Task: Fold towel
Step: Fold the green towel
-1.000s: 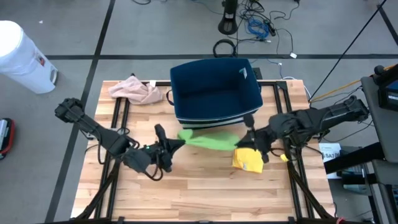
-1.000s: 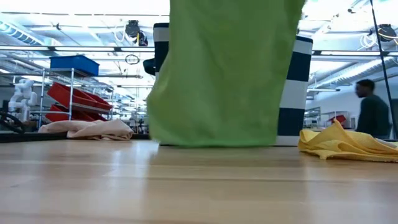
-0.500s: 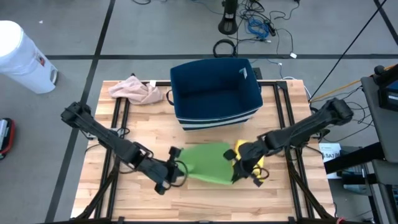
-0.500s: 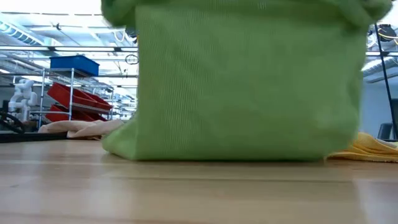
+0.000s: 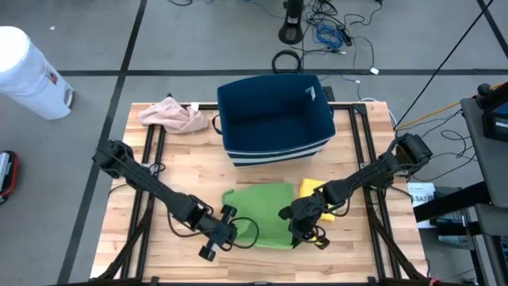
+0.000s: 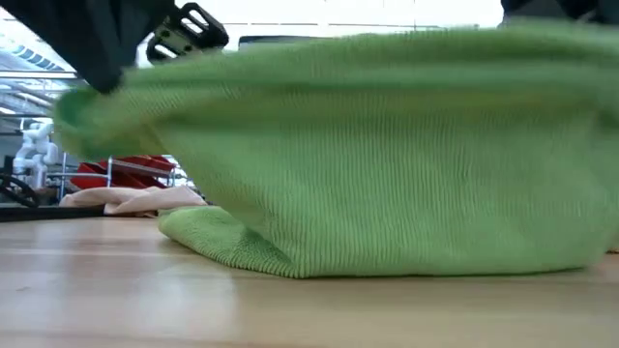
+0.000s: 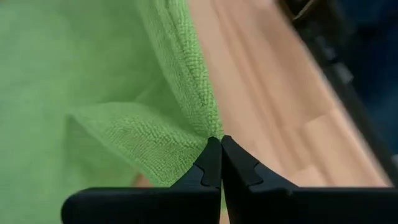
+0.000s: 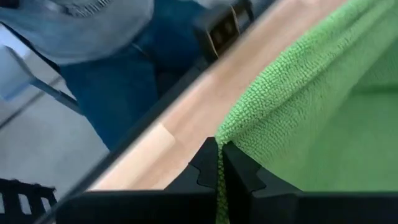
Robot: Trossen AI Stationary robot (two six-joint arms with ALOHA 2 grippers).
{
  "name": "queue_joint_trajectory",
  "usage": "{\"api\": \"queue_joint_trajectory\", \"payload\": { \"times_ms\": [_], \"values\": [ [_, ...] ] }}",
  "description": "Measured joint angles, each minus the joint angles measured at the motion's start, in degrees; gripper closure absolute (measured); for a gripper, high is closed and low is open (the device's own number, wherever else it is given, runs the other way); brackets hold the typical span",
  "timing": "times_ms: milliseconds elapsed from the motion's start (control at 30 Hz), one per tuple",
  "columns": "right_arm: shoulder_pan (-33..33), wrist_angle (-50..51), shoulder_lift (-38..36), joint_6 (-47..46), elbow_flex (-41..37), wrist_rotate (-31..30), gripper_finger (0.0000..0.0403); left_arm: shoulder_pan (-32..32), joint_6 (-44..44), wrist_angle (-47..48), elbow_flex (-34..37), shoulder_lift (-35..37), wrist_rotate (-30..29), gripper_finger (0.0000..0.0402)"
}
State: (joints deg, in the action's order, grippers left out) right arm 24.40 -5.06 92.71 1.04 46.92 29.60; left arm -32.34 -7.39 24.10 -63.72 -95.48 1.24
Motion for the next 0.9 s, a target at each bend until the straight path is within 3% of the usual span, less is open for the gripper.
{"api": "queue_joint_trajectory", "payload": {
  "times_ms": [167, 500, 700, 900],
  "values": [
    [0.03, -4.28, -0.65, 0.73, 0.11, 3.46, 0.0402, -0.16, -5.27, -1.61, 0.00, 2.74, 4.77, 0.0402],
    [0.05, -2.27, -0.74, 1.31, 0.22, 3.69, 0.0395, -3.62, -8.82, -11.06, 0.11, 6.48, 4.91, 0.0393],
    [0.31, -1.14, -0.67, -0.81, 0.01, 4.87, 0.0325, -3.36, -12.36, -11.39, 0.14, 3.81, 1.95, 0.0337],
    [0.55, -1.36, -0.68, -2.36, 0.04, 3.68, 0.0235, -2.95, -14.85, -12.35, 0.15, 1.79, 6.42, 0.0290]
  ]
}}
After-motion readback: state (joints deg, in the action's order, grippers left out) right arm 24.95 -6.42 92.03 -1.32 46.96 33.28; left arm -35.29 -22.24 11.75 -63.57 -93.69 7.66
